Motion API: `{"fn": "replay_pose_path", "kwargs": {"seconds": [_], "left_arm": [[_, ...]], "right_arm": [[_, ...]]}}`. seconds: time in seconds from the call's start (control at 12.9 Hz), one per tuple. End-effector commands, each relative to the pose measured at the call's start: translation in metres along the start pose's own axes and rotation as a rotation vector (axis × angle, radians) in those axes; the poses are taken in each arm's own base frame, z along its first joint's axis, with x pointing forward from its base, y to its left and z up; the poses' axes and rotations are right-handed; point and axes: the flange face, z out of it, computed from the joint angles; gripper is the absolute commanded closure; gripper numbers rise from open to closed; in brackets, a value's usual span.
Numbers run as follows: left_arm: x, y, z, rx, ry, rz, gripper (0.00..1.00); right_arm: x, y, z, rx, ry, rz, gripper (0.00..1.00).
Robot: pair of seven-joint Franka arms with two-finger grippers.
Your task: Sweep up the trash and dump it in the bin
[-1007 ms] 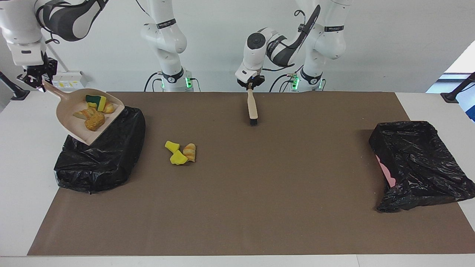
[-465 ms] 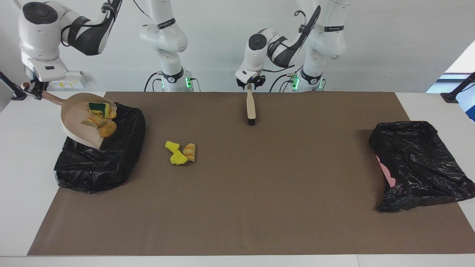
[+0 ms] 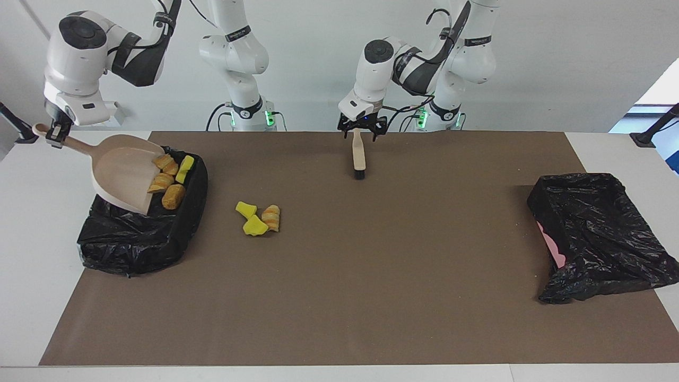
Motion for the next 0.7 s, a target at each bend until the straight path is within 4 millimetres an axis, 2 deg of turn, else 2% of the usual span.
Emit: {"fn": "replay_pose_path", "kwargs": {"seconds": [0.0, 0.23, 0.39, 0.46, 0.62], "left_arm": [[0.068, -0.032, -0.051, 0.039, 0.091, 0.007, 0.00], [0.098, -0.091, -0.112, 0.116, 0.121, 0.032, 0.00], [0.110, -0.123, -0.157, 0.123, 0.133, 0.026, 0.00], [0.114, -0.145, -0.179, 0.127, 0.141, 0.008, 0.00], [0.115, -0.193, -0.211, 0.133, 0.113, -0.007, 0.00]], "right_arm": [[-0.022, -0.015, -0.030, -0.004, -0.058, -0.043, 1.00], [-0.031, -0.023, -0.071, 0.003, -0.086, -0.029, 1.00], [-0.021, -0.021, -0.111, -0.008, -0.096, 0.008, 1.00], [-0.013, -0.018, -0.131, 0.012, -0.106, 0.061, 1.00], [0.030, -0.008, -0.169, 0.034, -0.073, 0.196, 1.00]]}}
